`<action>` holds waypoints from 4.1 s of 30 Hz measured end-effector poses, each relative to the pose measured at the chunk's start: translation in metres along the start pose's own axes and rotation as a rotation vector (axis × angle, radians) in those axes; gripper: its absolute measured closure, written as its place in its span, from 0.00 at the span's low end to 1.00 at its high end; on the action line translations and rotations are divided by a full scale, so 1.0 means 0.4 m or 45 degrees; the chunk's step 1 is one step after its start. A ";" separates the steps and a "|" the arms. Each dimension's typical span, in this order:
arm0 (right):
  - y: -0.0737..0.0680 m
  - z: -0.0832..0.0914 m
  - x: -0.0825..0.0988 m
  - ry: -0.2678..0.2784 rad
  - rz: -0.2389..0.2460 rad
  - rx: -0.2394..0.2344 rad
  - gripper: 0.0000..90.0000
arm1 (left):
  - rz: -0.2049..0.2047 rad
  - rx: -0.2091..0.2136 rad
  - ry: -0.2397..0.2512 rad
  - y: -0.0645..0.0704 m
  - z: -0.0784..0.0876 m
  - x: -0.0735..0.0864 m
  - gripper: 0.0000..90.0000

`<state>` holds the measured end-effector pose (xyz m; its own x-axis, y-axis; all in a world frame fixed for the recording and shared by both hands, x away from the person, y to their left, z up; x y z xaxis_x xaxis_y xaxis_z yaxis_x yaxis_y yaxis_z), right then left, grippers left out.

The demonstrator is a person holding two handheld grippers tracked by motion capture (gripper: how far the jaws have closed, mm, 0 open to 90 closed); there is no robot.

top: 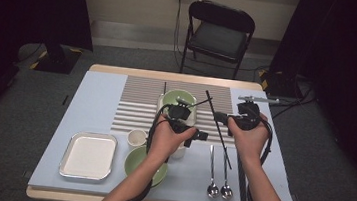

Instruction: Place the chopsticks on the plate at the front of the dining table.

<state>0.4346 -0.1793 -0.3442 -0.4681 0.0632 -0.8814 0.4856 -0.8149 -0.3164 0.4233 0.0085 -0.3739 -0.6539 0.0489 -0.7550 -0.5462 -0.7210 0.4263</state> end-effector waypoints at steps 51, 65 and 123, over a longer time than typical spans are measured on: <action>-0.044 -0.027 0.002 0.029 -0.037 -0.060 0.96 | 0.086 0.095 0.054 0.046 -0.043 0.002 0.52; -0.053 -0.028 -0.003 0.035 -0.047 -0.076 0.96 | 0.105 0.094 0.058 0.041 -0.049 0.005 0.66; -0.034 -0.015 -0.004 0.043 -0.095 -0.132 0.92 | 0.180 0.070 -0.009 0.034 -0.031 -0.013 0.96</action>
<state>0.4329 -0.1648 -0.3406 -0.4817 0.1424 -0.8647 0.5249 -0.7433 -0.4148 0.4258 -0.0101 -0.3705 -0.7302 -0.0455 -0.6817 -0.4758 -0.6823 0.5551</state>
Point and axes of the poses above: each handheld gripper's, and its own axes: z roughly backward along the jaws, x roughly out of its underside, y roughly to its right, the point moved 2 cm from there along -z, roughly forward along the jaws, and after that the axes turned 15 degrees about y, right-handed, at the moved point
